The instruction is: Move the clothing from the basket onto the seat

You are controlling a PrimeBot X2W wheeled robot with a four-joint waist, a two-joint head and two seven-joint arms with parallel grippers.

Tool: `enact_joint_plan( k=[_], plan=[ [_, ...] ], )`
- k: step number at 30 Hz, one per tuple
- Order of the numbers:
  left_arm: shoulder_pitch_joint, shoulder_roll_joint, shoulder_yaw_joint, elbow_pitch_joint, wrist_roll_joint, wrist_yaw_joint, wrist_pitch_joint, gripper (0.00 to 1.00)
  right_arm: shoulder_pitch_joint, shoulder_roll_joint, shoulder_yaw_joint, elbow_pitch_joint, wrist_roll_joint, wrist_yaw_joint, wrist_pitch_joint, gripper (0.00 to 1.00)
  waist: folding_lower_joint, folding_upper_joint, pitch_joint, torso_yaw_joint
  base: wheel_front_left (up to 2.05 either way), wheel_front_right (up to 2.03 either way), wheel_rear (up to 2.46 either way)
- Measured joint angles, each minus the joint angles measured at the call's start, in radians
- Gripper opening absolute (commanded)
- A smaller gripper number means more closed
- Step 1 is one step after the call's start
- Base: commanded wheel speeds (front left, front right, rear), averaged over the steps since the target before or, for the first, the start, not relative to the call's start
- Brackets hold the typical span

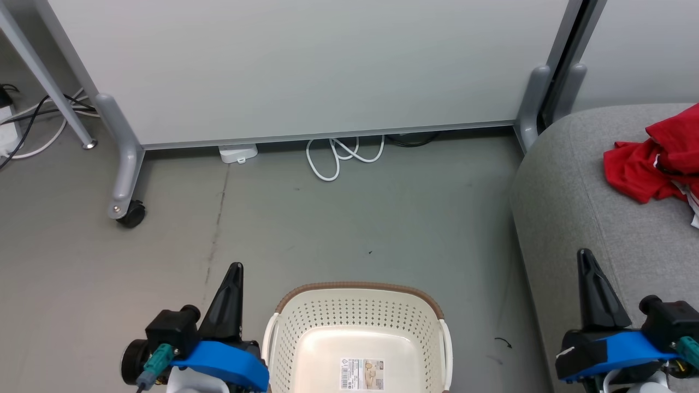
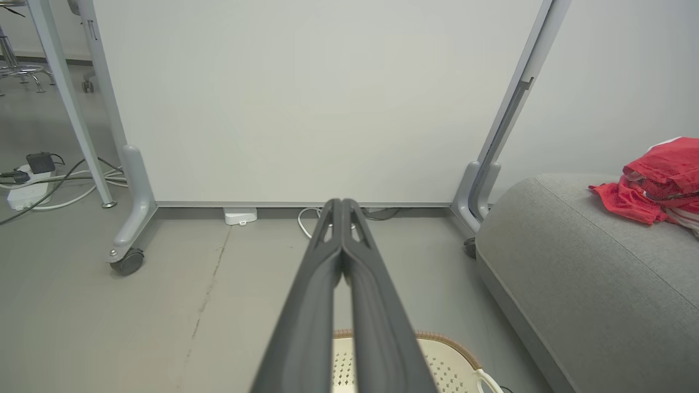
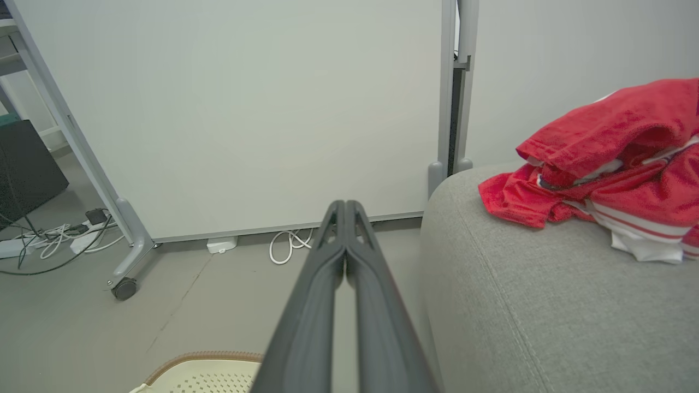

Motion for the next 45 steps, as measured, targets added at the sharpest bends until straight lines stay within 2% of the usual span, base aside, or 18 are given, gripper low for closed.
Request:
enact_joint_plan(
  k=[22, 45],
  plan=[
    [0.000, 0.000, 0.072, -0.029, -0.389, -0.001, 0.095, 0.00, -0.001, 0.000, 0.002, 0.003, 0.414, 0.000, 0.093, 0.00, 0.0001, 0.0000, -0.012, -0.012, 0.00, 0.00, 0.00],
    [-0.001, 0.000, 0.133, -0.057, -0.704, -0.005, 0.173, 0.00, -0.009, 0.000, 0.002, 0.010, 0.746, 0.000, 0.172, 0.00, 0.0000, 0.0000, -0.024, -0.025, 0.00, 0.00, 0.00]
  ],
)
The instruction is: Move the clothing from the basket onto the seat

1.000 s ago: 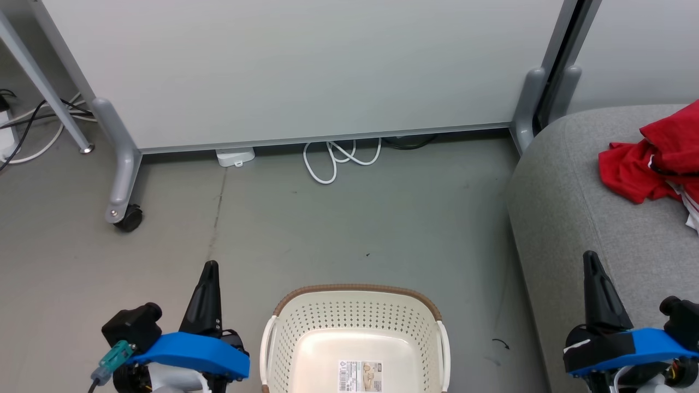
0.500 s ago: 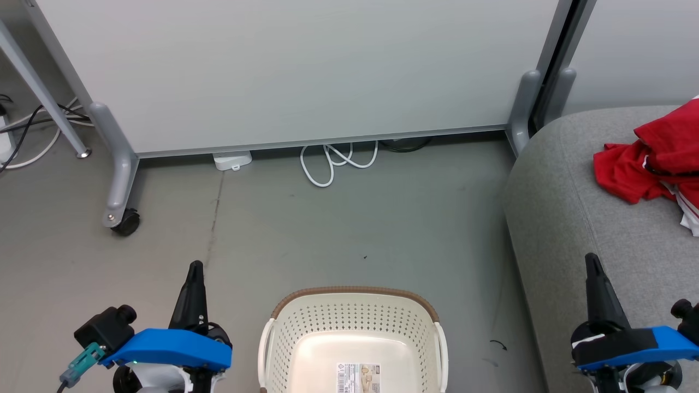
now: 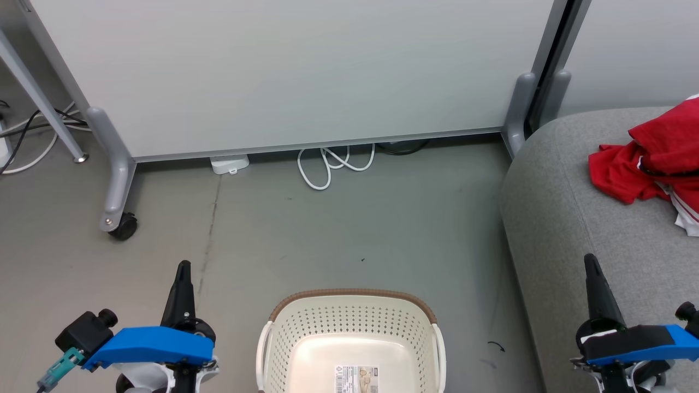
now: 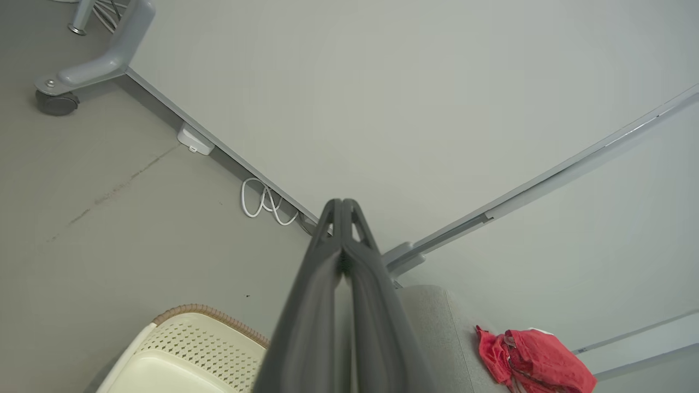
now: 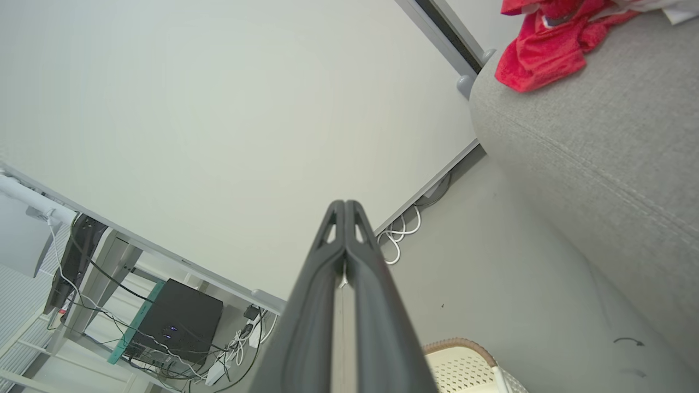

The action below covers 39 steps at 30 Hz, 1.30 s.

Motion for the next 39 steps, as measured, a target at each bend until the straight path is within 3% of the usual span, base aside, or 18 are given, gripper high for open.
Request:
enact_joint_plan(
  k=[39],
  plan=[
    [-0.001, 0.000, 0.083, -0.035, -0.395, -0.004, 0.103, 0.00, -0.015, -0.002, 0.000, 0.009, 0.422, 0.000, 0.102, 0.00, -0.0001, 0.0000, -0.021, -0.022, 0.00, 0.00, 0.00]
  ],
)
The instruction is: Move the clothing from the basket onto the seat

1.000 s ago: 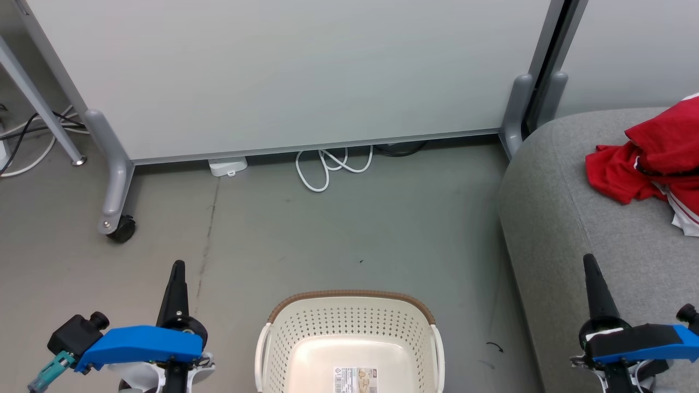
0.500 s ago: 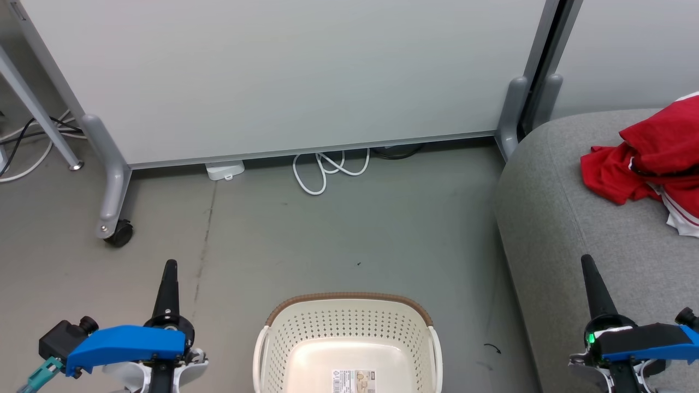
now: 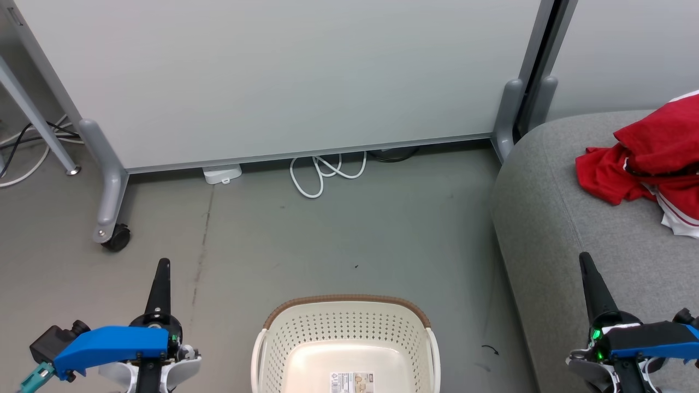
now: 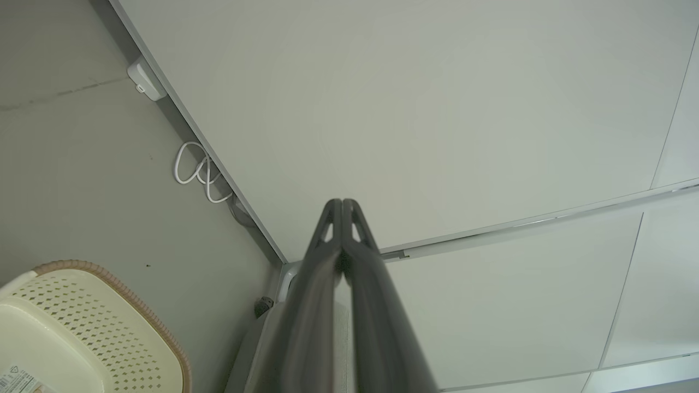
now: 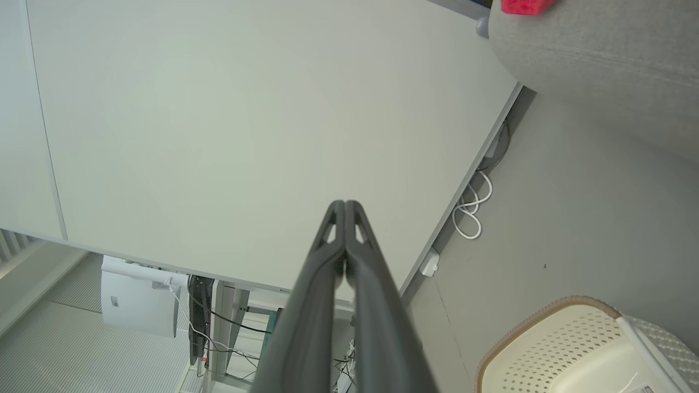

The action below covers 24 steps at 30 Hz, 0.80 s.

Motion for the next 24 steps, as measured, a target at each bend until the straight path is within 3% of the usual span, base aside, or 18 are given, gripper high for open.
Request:
enact_joint_plan(
  k=[24],
  plan=[
    [-0.001, -0.001, 0.038, -0.016, -0.185, -0.001, 0.049, 0.00, -0.010, -0.001, 0.000, 0.004, 0.198, 0.000, 0.047, 0.00, 0.0000, 0.0000, -0.013, -0.013, 0.00, 0.00, 0.00]
  ],
)
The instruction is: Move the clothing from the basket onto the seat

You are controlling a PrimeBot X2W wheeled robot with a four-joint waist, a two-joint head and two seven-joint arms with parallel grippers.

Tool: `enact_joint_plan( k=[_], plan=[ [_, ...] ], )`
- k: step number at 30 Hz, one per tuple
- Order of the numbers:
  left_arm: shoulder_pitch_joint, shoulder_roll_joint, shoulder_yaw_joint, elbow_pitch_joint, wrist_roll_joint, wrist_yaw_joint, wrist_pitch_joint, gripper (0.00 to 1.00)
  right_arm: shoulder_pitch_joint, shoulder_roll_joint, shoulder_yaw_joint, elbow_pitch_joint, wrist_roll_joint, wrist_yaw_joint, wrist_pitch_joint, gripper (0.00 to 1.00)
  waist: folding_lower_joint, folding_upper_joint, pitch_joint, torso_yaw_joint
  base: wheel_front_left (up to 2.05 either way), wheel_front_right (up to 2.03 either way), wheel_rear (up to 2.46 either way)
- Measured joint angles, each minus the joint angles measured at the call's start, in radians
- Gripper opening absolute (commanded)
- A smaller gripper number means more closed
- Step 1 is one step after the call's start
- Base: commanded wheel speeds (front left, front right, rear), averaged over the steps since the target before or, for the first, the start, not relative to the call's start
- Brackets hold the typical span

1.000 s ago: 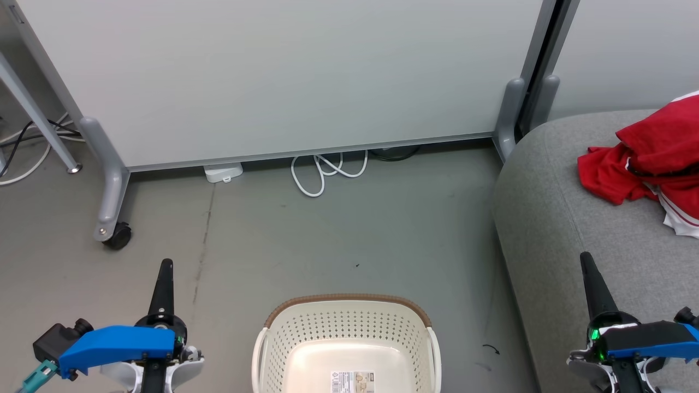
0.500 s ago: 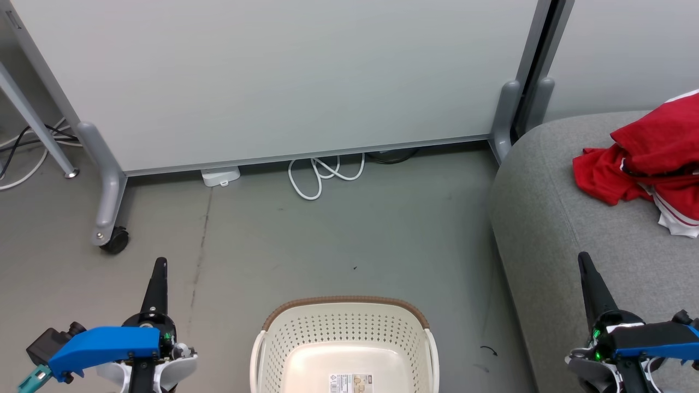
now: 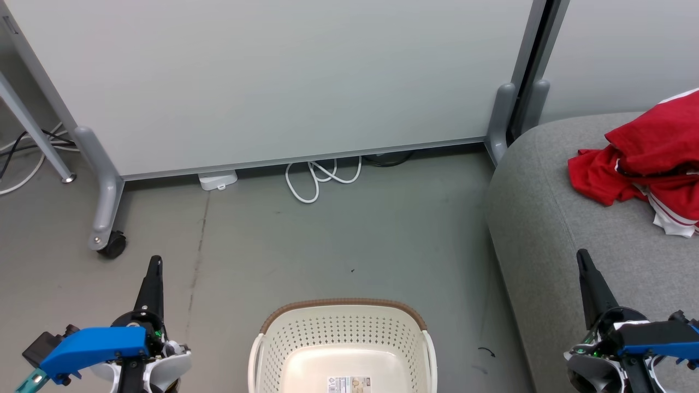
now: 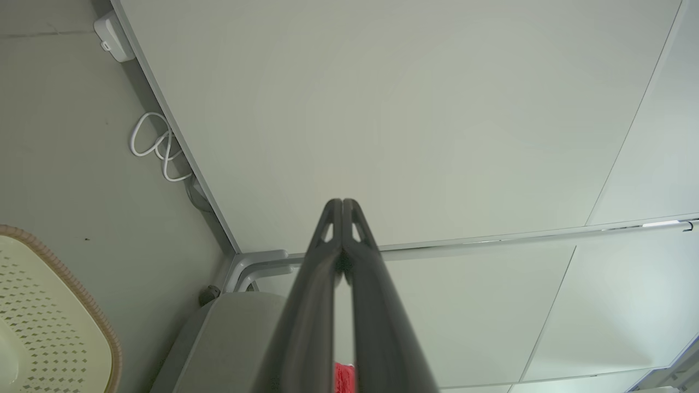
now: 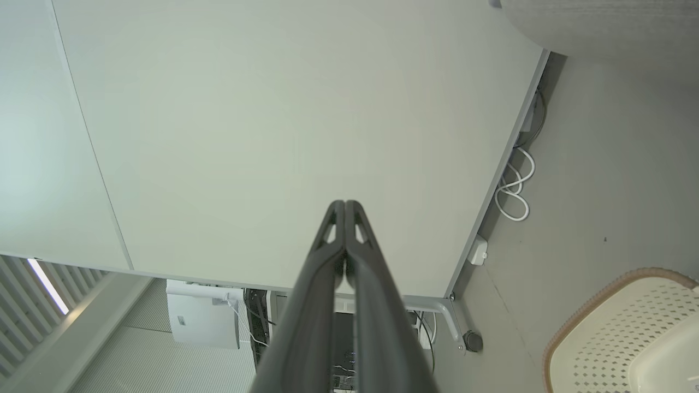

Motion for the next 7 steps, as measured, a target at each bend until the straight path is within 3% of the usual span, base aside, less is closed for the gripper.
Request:
enact_joint_plan(
  k=[7],
  plan=[
    [-0.001, 0.000, 0.010, -0.005, -0.048, -0.002, 0.013, 0.00, -0.001, 0.000, 0.000, 0.001, 0.052, 0.000, 0.013, 0.00, 0.0000, 0.0000, -0.004, -0.004, 0.00, 0.00, 0.00]
  ],
)
